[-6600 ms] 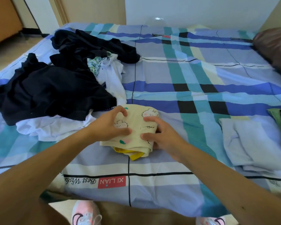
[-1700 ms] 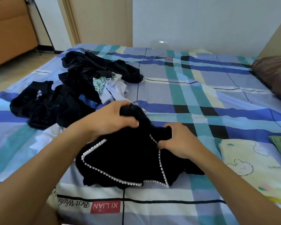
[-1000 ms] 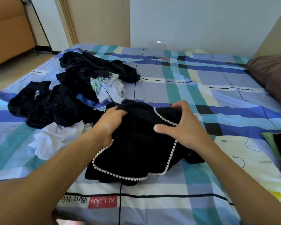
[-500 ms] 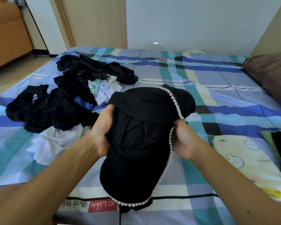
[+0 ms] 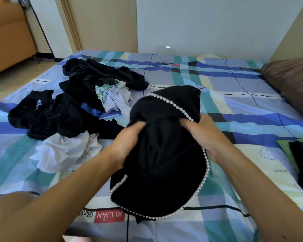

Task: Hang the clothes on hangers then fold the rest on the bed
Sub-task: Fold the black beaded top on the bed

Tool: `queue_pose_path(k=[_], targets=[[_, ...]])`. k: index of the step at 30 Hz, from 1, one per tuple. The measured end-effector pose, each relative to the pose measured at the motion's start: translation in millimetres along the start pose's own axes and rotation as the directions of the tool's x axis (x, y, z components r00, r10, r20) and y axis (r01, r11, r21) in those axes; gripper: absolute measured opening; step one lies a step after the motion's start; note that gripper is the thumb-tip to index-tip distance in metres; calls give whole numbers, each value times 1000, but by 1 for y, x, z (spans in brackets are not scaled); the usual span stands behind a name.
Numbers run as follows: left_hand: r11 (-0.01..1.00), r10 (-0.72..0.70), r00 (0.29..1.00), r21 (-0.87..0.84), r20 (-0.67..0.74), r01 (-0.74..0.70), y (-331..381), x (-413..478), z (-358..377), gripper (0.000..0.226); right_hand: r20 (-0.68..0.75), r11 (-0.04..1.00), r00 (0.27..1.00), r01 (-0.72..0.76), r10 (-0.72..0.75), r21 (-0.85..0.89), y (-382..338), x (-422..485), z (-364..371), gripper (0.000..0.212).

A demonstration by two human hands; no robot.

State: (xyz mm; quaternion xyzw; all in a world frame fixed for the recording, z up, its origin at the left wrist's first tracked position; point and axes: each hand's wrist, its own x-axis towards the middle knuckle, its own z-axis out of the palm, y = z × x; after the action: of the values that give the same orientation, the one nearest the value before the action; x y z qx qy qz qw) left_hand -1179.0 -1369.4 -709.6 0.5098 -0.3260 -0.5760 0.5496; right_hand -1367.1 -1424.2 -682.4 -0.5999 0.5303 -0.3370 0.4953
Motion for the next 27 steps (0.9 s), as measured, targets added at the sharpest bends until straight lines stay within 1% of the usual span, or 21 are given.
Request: queue_pose_path(k=[1,2,3,5,7,8,9,11,12,13,14,15,17,20,21,22,23,24,25,26,27], targets=[[994,-73,997,-87,-41,69,5,2,0,40,-22,1000,1000,17,-17,-23,0,0,-4,28],[985,-122,990,-132,-66,112,11,3,1,45,-36,998,999,17,-20,-64,1,0,-9,37],[979,-131,989,-167,-70,118,16,1,1,48,-43,992,999,12,-18,-127,3,0,-12,41],[965,-122,987,-245,-103,94,24,-6,-1,47,-37,965,999,-9,-1,-262,12,0,-12,40],[942,-121,982,-329,-142,68,28,-9,-1,45,-3,947,999,-48,50,-317,24,-2,-5,35],[935,-111,980,-353,-164,47,31,-12,0,48,25,953,994,-93,105,-288,28,-4,-1,32],[931,-100,978,-363,-183,27,33,-15,3,53,72,964,980,-167,185,-205,31,-7,4,30],[921,-85,971,-391,-223,-9,35,-16,4,54,238,938,913,-347,332,21,31,-16,10,35],[916,-78,967,-400,-244,-27,38,-18,4,50,351,907,871,-405,343,119,29,-22,11,40],[911,-69,961,-410,-266,-48,41,-18,5,48,457,886,834,-428,310,179,27,-27,14,43],[902,-69,958,-428,-280,-60,43,-17,3,48,527,877,809,-427,261,220,27,-32,17,44],[893,-65,955,-444,-290,-74,44,-16,1,48,555,881,802,-408,221,241,30,-36,21,43],[885,-37,953,-453,-299,-108,47,-17,0,48,516,888,825,-394,229,236,42,-36,34,41],[891,30,963,-430,-269,-148,48,-18,-2,54,352,863,888,-407,297,299,60,-24,43,35],[896,52,970,-419,-237,-150,49,-21,-6,58,291,864,909,-386,297,323,62,-18,41,30],[887,59,981,-440,-184,-136,53,-25,-13,58,228,864,928,-361,295,351,61,-11,36,27],[890,59,987,-441,-147,-119,57,-29,-17,51,180,856,942,-334,285,395,59,-4,30,26],[919,69,991,-380,-113,-107,61,-34,-20,45,134,841,953,-303,271,448,55,3,23,26],[961,57,994,-264,-92,-80,65,-38,-23,44,95,825,963,-265,252,499,51,9,15,26],[986,24,998,-165,-59,-33,67,-40,-22,43,67,821,970,-234,234,521,47,16,8,24],[991,-28,1000,-130,2,28,66,-39,-21,36,50,823,974,-212,220,527,43,23,0,21]])
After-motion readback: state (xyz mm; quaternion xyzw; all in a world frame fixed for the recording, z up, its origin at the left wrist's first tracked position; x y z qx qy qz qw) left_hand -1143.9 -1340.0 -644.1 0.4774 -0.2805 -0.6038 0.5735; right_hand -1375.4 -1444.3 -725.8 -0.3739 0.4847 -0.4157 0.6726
